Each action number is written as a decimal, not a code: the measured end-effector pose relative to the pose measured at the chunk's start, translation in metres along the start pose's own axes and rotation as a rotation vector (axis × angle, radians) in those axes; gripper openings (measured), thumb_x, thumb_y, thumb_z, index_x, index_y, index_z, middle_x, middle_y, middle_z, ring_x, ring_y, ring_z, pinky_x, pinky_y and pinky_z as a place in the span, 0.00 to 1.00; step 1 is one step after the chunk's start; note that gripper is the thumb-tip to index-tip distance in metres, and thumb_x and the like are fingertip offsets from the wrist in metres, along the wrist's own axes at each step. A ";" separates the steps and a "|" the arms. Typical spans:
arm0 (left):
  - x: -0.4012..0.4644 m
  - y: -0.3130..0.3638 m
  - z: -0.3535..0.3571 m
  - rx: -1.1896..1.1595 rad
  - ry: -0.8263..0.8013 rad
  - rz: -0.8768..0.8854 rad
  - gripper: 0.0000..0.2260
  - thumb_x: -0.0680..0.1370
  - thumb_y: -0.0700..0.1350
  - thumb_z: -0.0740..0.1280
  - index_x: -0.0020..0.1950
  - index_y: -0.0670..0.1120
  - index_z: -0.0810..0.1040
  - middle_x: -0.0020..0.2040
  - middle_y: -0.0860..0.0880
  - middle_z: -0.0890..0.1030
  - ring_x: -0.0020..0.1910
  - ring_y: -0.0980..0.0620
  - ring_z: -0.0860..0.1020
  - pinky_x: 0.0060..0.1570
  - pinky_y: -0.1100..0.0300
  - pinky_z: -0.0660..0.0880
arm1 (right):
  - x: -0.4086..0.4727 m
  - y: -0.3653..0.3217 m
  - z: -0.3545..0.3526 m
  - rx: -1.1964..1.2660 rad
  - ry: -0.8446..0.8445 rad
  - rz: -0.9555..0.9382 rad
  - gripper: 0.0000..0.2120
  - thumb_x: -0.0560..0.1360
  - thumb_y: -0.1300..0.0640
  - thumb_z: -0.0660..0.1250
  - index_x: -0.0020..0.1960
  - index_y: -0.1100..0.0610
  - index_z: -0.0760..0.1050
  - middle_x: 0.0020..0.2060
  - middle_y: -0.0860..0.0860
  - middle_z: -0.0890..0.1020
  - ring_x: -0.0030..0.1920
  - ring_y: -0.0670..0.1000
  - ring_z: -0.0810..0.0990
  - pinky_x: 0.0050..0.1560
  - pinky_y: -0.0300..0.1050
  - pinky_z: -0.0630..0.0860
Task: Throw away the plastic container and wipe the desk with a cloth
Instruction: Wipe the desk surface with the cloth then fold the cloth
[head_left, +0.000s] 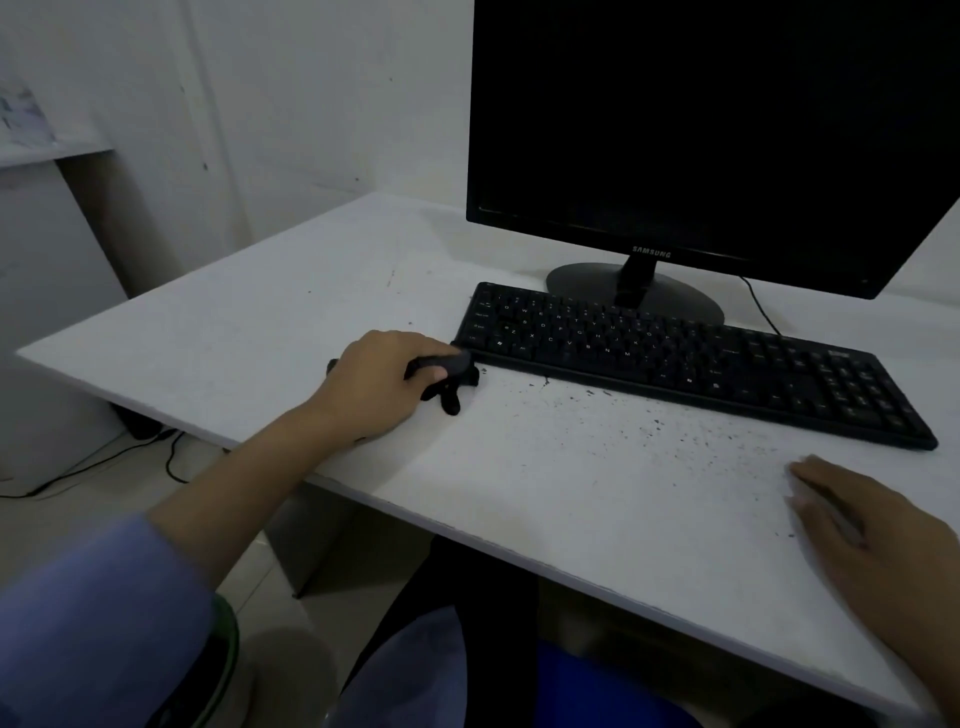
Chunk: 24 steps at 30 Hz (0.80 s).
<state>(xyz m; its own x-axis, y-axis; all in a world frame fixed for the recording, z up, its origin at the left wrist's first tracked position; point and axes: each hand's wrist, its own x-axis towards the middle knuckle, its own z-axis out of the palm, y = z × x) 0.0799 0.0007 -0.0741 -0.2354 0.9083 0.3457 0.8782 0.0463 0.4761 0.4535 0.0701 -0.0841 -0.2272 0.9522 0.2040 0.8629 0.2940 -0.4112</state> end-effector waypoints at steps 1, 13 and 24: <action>-0.002 -0.002 -0.002 0.000 -0.016 0.017 0.14 0.77 0.42 0.64 0.62 0.51 0.78 0.55 0.50 0.82 0.52 0.50 0.79 0.51 0.58 0.73 | 0.000 0.000 -0.001 0.003 0.001 0.003 0.17 0.74 0.60 0.65 0.63 0.61 0.74 0.61 0.59 0.78 0.61 0.63 0.75 0.64 0.57 0.67; -0.009 -0.016 -0.013 0.183 -0.026 0.237 0.14 0.75 0.37 0.66 0.60 0.46 0.80 0.57 0.48 0.82 0.54 0.49 0.79 0.55 0.56 0.75 | 0.000 0.002 0.000 0.008 0.001 -0.007 0.17 0.73 0.63 0.65 0.62 0.62 0.74 0.61 0.60 0.78 0.61 0.63 0.75 0.64 0.57 0.66; -0.020 0.018 0.009 0.078 -0.024 0.270 0.14 0.74 0.38 0.68 0.58 0.48 0.81 0.56 0.50 0.83 0.53 0.50 0.79 0.54 0.62 0.71 | -0.001 0.000 -0.001 -0.025 -0.003 -0.027 0.15 0.75 0.60 0.64 0.61 0.62 0.74 0.60 0.60 0.78 0.61 0.63 0.75 0.63 0.57 0.66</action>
<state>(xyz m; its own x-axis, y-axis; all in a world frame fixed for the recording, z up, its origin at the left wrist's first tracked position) 0.1039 -0.0127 -0.0802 0.0211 0.9017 0.4319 0.9373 -0.1681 0.3052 0.4544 0.0694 -0.0833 -0.2523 0.9442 0.2119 0.8672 0.3178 -0.3833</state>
